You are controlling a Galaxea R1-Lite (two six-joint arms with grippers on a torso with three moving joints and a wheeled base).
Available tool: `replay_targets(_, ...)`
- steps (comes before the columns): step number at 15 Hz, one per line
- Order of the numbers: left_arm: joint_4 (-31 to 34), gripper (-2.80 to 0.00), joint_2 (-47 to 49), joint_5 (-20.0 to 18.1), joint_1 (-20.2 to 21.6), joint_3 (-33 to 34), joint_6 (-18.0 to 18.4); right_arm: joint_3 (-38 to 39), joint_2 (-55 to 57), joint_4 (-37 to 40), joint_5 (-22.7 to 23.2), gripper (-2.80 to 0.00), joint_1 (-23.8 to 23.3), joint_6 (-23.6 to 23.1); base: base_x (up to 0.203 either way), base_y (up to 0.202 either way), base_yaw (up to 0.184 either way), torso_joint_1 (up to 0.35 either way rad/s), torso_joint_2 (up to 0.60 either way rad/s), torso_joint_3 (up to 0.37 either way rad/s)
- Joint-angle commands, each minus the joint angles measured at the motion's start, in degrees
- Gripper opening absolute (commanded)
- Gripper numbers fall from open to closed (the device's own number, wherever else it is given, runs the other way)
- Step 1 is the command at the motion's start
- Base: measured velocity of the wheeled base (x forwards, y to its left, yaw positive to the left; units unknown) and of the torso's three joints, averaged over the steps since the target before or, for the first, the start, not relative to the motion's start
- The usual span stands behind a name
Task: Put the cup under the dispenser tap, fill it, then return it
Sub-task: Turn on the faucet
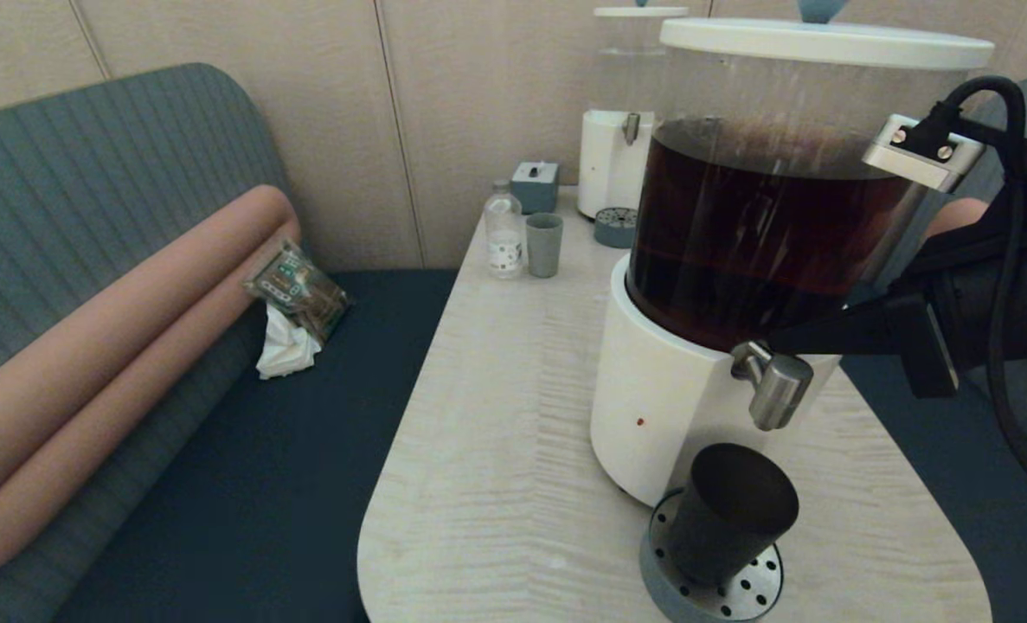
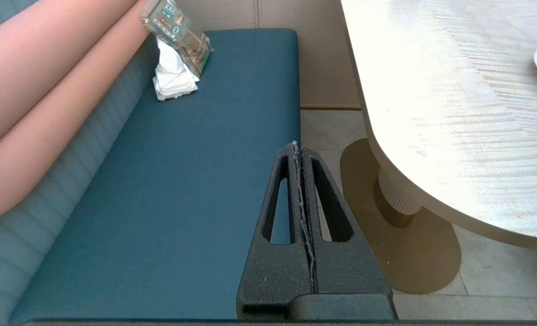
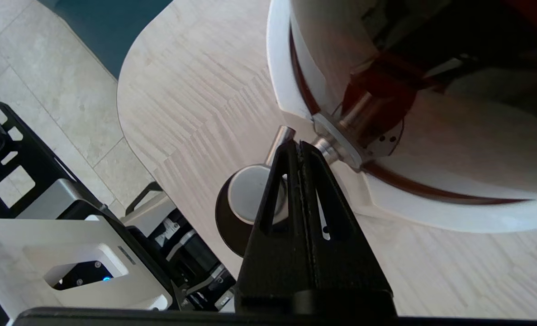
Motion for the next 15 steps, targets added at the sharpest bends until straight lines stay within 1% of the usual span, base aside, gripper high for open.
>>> replay_targets(1,-0.03,-2.8,0.07,-0.02,0.0,-0.06,-0.01,-0.32,0.67,0.22,0.05,-2.8,0.02,-0.05,0.0,0.0,0.0,0.0,0.0,0.0)
replay_targets(9,-0.03,-2.8,0.07,-0.02,-0.02,0.02,-0.01,-0.58,3.11,-0.04,0.14,-2.8,0.02,-1.71,0.0,0.0,0.0,0.0,0.0,0.0)
replay_targets(15,-0.03,-2.8,0.07,-0.02,0.07,-0.06,-0.01,-2.29,4.83,0.09,0.58,-2.8,0.02,-2.56,0.0,0.0,0.0,0.0,0.0,0.0)
